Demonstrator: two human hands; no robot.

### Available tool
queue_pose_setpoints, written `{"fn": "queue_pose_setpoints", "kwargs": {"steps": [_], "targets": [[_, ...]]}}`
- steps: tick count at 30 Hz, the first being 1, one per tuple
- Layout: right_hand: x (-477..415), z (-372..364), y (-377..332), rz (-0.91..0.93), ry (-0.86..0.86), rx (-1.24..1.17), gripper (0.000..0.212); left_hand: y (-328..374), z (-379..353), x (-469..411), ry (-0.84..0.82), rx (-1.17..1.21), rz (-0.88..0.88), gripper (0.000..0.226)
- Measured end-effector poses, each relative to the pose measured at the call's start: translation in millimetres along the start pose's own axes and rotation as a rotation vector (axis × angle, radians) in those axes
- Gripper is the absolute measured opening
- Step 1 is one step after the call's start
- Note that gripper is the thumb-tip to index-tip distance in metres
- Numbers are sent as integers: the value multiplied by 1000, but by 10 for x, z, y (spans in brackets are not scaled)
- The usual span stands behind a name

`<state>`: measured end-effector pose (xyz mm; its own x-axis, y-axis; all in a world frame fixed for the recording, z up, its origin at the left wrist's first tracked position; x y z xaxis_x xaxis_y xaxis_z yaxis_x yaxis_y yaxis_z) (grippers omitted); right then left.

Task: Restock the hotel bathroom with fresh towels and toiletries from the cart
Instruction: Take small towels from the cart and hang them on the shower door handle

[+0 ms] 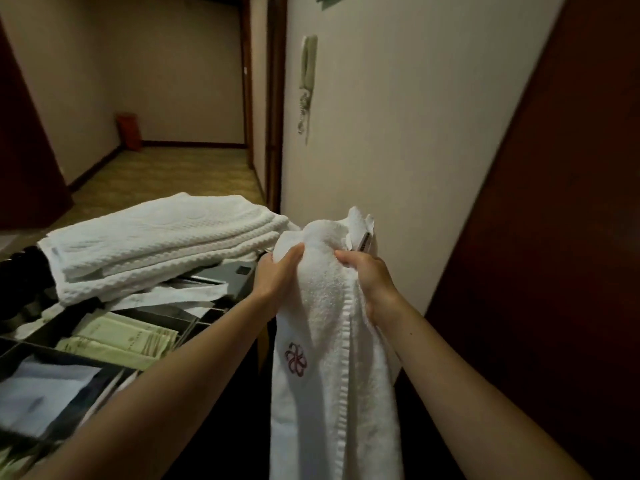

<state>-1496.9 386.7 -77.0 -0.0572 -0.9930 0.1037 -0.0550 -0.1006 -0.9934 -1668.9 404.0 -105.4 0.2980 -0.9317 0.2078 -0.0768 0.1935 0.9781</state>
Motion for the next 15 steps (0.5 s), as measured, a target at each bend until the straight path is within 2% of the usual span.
{"fn": "queue_pose_setpoints", "kwargs": {"steps": [6,10,15], "targets": [[658,366,247,-11,99,-113,46,-134,-279,509,-18,-98,-97,29],[1239,635,373,6,163,-151,29,-266,-335,1005,-5,-191,-139,42],[2168,1002,552,2,228,-211,24,-494,-437,1956,-2,-156,-173,38]]}}
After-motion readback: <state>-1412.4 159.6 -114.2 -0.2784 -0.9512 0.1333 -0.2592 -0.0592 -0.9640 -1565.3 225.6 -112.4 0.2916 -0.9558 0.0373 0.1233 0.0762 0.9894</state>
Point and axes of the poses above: each hand's wrist, its own x-axis away from the middle knuckle, its own z-axis out of the back of the hand, y = z × x, the point moved 5 cm from there along -x, towards the middle knuckle, and after that the axes turned 7 degrees about z, right-handed, at the moved point
